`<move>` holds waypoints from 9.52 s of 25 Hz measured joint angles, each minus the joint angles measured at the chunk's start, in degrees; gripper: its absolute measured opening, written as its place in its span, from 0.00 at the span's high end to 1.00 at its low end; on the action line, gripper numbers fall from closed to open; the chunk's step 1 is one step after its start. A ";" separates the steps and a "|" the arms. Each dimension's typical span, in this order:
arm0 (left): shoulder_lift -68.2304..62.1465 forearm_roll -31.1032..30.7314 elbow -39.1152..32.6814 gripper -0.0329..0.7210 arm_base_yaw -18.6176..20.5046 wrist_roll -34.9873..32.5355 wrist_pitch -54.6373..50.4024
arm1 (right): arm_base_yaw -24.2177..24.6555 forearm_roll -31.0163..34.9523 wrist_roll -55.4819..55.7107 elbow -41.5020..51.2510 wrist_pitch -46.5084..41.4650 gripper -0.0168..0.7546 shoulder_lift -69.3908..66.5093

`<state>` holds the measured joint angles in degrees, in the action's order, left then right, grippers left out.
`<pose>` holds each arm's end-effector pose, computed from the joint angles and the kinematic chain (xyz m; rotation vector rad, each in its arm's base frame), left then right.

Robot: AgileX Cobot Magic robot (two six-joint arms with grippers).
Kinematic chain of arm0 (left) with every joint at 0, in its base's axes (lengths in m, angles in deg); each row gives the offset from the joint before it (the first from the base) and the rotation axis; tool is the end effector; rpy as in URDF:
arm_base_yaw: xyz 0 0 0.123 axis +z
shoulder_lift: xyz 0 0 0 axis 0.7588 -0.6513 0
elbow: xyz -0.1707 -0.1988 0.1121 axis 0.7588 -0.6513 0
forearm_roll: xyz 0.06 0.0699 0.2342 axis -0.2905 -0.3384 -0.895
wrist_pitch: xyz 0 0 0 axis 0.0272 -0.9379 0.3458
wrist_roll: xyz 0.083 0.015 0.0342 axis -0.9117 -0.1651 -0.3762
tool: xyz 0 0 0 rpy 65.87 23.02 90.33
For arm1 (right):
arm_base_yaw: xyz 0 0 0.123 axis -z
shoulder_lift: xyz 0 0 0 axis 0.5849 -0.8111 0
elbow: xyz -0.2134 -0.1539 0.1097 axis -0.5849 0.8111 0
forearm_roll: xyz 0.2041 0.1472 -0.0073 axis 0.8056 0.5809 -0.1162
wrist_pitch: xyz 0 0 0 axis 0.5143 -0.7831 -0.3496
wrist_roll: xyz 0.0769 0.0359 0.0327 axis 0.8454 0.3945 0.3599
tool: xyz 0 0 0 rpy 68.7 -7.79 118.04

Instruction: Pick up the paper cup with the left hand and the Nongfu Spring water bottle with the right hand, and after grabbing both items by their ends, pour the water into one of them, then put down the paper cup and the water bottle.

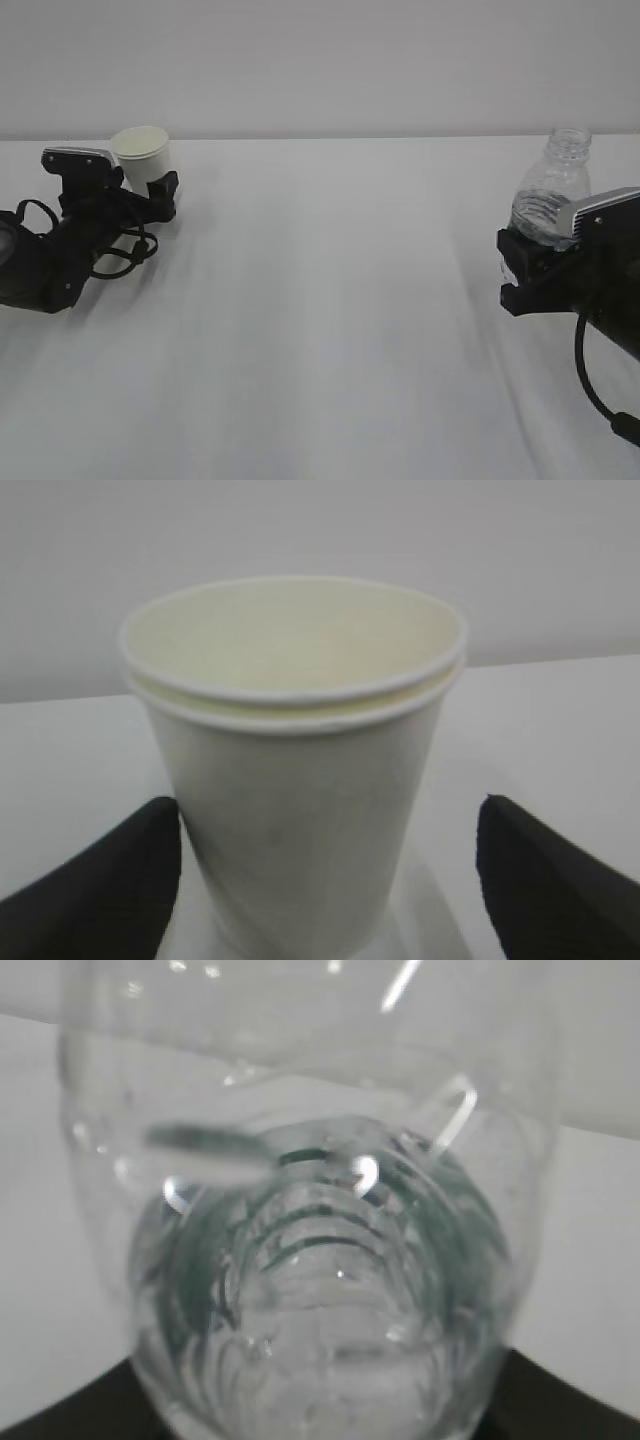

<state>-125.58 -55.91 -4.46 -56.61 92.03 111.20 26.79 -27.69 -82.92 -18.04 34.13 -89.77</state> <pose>0.4496 -0.0644 0.0428 0.1250 1.6448 -0.1972 0.2631 0.0519 0.1223 -0.3739 1.7886 0.0926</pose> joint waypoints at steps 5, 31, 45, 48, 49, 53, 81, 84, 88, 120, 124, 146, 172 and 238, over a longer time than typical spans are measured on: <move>0.02 -1.03 1.03 0.04 0.04 0.00 -0.79 | 0.00 0.00 0.00 0.00 0.00 0.50 0.00; -4.29 -0.98 5.48 0.04 0.26 -0.09 2.93 | 0.00 0.00 -0.09 0.00 0.00 0.50 0.00; -4.29 -1.34 9.40 0.05 0.26 -0.09 1.21 | 0.00 0.00 -0.09 0.00 0.00 0.50 0.00; -4.29 -1.34 9.40 0.05 0.26 -0.09 1.12 | 0.00 0.00 -0.09 0.00 0.00 0.50 0.00; -4.29 -1.34 9.40 0.05 0.26 -0.09 0.95 | 0.00 0.00 -0.09 0.00 0.00 0.50 0.00; -4.29 -1.34 9.40 0.05 0.26 -0.09 -0.52 | 0.00 0.00 -0.09 0.00 0.00 0.50 0.00; -4.29 -1.00 9.40 0.38 0.26 -0.09 -0.42 | 0.00 0.00 -0.22 0.00 0.00 0.50 0.00; -4.29 -2.09 9.40 0.38 0.26 -0.09 -0.42 | 0.00 0.00 -0.22 0.00 0.00 0.50 0.00; -3.74 -3.20 8.23 0.38 0.26 -0.09 -0.17 | 0.00 0.00 -0.22 0.00 0.00 0.50 0.00; 16.78 -44.37 -11.00 0.39 0.18 20.59 2.50 | 0.00 0.80 -0.22 0.00 0.00 0.50 0.00; 16.78 -48.02 -11.00 0.40 -2.17 23.52 2.86 | 0.00 0.80 -0.22 0.00 0.00 0.50 0.00; 16.78 -49.69 -11.00 0.41 -19.46 24.14 2.72 | 0.00 2.67 -0.22 3.63 0.00 0.50 1.99; 16.78 -48.91 -11.00 0.41 -28.54 23.41 2.89 | 0.00 4.13 -0.22 5.33 -17.73 0.50 22.14; 16.78 -49.22 -10.58 0.41 -32.35 23.41 3.25 | 0.00 4.16 -34.39 1.46 -45.12 0.50 35.16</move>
<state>-108.79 -105.13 -15.04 -88.95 115.44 114.44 26.79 -23.54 -117.32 -16.59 -10.99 -54.61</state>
